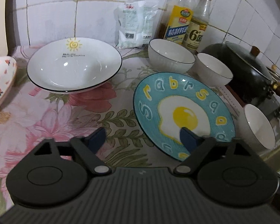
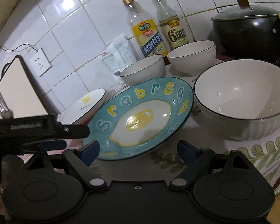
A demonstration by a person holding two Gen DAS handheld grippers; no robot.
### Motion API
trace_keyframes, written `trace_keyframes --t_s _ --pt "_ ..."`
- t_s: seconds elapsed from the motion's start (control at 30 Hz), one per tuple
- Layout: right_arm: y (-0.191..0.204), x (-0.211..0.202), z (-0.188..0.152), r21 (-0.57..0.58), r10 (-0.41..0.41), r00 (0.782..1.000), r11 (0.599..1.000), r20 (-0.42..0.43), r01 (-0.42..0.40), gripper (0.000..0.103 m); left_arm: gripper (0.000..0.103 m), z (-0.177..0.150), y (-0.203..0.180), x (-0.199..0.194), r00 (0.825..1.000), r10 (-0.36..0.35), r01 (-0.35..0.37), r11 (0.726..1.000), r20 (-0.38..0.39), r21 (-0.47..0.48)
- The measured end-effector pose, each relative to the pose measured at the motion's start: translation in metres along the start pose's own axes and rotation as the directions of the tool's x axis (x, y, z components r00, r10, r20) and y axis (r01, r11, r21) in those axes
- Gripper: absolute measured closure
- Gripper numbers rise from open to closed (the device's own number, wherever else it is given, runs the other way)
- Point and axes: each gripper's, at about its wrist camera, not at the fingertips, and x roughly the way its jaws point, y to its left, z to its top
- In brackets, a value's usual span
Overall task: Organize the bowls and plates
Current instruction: 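Move both grippers to the blue egg plate rim and close on it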
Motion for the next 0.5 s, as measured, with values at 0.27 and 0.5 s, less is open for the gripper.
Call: trace_keyframes --t_s 0.27,0.5 --pt "-0.001 0.007 -0.002 -0.007 -0.024 0.999 1.000 0.048 0.024 0.016 0.032 0.000 -0.002 0.019 0.999 -0.031 0.029 0.999 -0.040 -0.035" --pt "-0.005 0.011 0.000 0.043 -0.077 0.994 0.996 0.080 0.074 0.029 0.055 -0.003 -0.004 0.026 0.999 0.029 -0.029 0.999 -0.023 -0.029"
